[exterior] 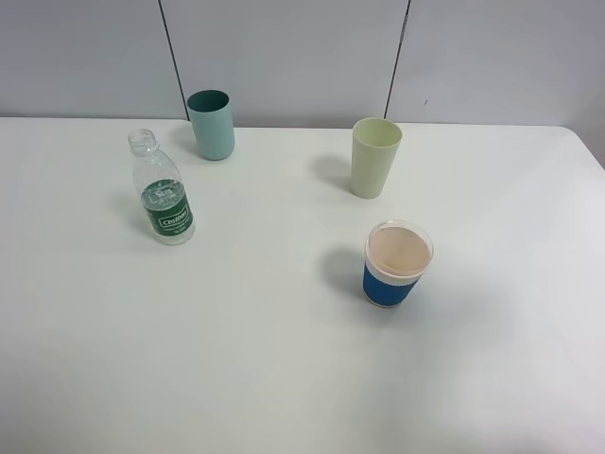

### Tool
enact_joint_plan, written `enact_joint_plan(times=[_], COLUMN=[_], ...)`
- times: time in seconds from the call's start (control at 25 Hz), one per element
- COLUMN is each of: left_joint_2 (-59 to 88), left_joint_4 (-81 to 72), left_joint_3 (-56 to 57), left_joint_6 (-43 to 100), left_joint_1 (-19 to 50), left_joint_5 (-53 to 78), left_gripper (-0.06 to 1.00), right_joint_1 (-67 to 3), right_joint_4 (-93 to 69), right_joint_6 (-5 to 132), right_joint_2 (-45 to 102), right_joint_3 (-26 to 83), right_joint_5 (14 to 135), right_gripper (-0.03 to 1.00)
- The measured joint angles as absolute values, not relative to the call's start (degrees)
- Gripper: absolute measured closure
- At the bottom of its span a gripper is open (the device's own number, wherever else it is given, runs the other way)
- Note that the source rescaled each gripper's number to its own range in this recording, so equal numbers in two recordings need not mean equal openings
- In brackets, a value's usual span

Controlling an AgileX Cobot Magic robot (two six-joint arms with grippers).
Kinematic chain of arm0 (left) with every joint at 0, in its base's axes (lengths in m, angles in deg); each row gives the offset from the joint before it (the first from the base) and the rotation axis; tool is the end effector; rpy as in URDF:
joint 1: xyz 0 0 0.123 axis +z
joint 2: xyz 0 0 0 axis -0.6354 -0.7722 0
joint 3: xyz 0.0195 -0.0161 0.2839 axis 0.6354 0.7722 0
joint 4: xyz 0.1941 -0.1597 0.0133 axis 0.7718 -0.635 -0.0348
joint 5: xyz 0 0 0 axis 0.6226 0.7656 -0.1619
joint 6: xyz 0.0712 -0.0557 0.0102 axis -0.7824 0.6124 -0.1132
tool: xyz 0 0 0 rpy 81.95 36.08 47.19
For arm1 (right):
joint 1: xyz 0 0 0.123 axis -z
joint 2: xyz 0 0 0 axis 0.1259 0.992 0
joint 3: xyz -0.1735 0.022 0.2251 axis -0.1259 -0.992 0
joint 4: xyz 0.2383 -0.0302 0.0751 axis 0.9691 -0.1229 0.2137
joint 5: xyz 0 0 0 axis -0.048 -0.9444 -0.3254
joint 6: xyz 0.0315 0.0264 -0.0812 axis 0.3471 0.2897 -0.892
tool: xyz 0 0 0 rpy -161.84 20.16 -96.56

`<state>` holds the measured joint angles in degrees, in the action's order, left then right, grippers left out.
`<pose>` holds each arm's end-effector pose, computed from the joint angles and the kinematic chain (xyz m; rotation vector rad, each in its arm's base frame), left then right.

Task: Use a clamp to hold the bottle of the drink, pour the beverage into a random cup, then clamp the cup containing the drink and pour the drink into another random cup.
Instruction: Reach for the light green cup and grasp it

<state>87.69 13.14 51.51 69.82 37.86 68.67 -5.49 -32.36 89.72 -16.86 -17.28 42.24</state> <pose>-0.0058 0.0054 0.2792 -0.0947 2.0185 -0.0134 0.0865 -0.0161 0.3176 0.0068 2.0760 -0.2406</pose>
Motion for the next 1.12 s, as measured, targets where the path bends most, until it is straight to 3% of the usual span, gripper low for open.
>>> enact_joint_plan(times=[0.64, 1.12], left_joint_2=[87.7, 87.7], left_joint_4=[13.1, 13.2], left_joint_3=[51.5, 51.5], left_joint_6=[69.8, 69.8], left_joint_1=[37.9, 37.9], left_joint_5=[68.7, 68.7], left_gripper=[-0.05, -0.05], right_joint_1=[-5.5, -5.5], right_joint_4=[-36.5, -43.1], right_joint_6=[92.6, 92.6], right_joint_2=[18.2, 35.4], right_joint_3=[-11.3, -11.3], right_joint_5=[62.3, 88.9], right_gripper=[-0.03, -0.03])
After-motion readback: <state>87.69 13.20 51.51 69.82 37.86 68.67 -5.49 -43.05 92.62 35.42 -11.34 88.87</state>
